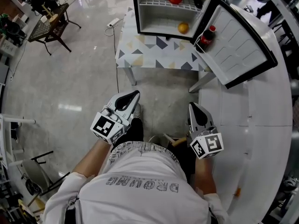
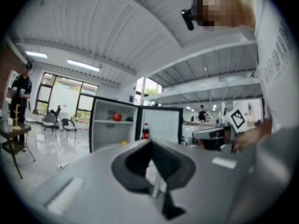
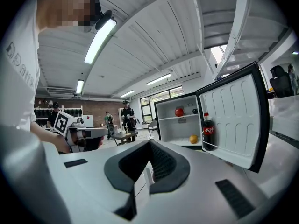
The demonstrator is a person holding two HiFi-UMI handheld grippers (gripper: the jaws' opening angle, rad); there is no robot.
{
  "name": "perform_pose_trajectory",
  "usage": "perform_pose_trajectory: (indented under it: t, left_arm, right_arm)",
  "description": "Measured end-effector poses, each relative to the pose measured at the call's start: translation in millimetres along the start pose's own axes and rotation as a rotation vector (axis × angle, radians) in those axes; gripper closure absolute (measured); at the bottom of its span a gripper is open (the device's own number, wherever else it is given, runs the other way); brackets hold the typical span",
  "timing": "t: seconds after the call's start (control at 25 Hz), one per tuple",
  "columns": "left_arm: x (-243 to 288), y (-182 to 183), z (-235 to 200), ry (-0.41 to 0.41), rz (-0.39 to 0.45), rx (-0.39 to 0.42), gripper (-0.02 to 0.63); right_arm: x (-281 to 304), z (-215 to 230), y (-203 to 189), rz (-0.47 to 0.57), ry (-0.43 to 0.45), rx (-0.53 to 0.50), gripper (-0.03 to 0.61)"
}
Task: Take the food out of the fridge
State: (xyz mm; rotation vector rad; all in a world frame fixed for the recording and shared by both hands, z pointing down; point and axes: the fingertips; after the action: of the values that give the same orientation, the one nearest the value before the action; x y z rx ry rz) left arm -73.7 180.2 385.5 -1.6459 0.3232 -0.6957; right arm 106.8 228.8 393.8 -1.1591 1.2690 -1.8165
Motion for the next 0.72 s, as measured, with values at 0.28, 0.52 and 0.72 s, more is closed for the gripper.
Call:
perform_pose_trajectory:
  t: [0.28, 0.52, 0.72]
  left_arm:
    - [33, 10, -57, -0.03, -0.013, 0.012, 0.606]
    - [58, 12, -112, -0.043, -0.021, 0.001, 0.606]
    - [79, 12, -154, -0.051, -0.017, -0.025, 0.606]
  right_arm:
    - [57, 17, 13, -0.002, -0.027, 0.033, 0.585]
    - [114, 25, 29, -0.016, -0.03, 0.034, 0.584]
    - [158, 29, 40, -0.035, -0.022, 0.026, 0.584]
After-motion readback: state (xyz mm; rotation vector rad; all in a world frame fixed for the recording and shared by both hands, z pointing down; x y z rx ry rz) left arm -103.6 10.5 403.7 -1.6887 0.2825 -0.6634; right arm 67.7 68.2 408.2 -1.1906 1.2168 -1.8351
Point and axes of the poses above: the fingertips, and each gripper's own axes: x forward along the fingers, z to its right, y out of its top, and after that the axes turned 10 degrees about -z, right-handed
